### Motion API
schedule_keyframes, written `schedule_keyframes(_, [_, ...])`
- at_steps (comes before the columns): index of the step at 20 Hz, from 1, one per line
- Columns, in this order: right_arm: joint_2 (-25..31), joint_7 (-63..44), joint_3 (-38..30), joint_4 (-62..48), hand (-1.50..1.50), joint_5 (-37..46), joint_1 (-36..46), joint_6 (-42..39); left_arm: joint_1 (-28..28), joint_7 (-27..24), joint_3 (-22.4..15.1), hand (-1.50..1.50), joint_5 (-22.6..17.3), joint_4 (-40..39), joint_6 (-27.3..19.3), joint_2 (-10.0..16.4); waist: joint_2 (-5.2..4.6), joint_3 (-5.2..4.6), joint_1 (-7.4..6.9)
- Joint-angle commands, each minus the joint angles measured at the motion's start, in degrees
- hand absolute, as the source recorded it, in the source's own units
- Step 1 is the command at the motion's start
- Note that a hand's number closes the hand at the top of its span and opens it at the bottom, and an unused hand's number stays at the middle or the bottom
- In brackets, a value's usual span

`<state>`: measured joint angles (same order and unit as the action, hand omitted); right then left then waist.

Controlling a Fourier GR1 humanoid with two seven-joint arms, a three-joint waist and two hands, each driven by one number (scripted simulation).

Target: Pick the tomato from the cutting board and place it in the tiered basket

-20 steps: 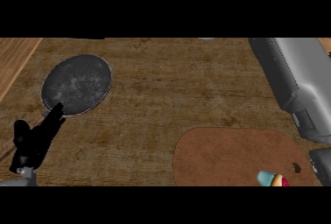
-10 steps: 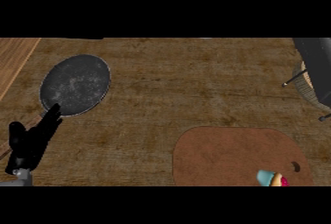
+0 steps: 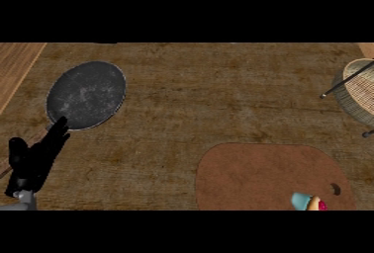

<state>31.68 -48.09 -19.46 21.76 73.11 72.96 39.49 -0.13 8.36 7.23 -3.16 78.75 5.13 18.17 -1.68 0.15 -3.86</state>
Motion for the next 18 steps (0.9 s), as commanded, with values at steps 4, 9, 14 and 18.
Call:
schedule_keyframes(4, [3.2, 7.3, -3.9, -5.6, 1.5, -3.5, -0.7, 5.6, -0.9, 0.6, 0.6, 0.0, -0.4, -0.5, 1.5, 1.2, -0.17, 0.0, -0.46])
schedule_keyframes(9, [11.4, 4.7, 8.8, -12.8, 1.5, 11.3, 0.1, -14.8, -2.9, 1.2, 0.3, 0.0, -0.2, -0.9, 0.5, 0.4, -0.09, -0.23, 0.15])
schedule_keyframes(14, [14.1, 11.1, 11.0, -14.8, 1.5, 13.3, 1.8, -22.0, -0.6, 1.3, -0.1, 0.0, 0.5, -0.1, -0.3, -0.6, 0.31, -0.09, 0.27])
schedule_keyframes(18, [14.6, 13.5, 11.2, -14.5, 1.5, 13.5, 3.4, -23.6, -3.4, 2.5, 0.6, 0.0, 0.1, -1.7, -0.3, -0.3, 0.2, -0.06, 0.64])
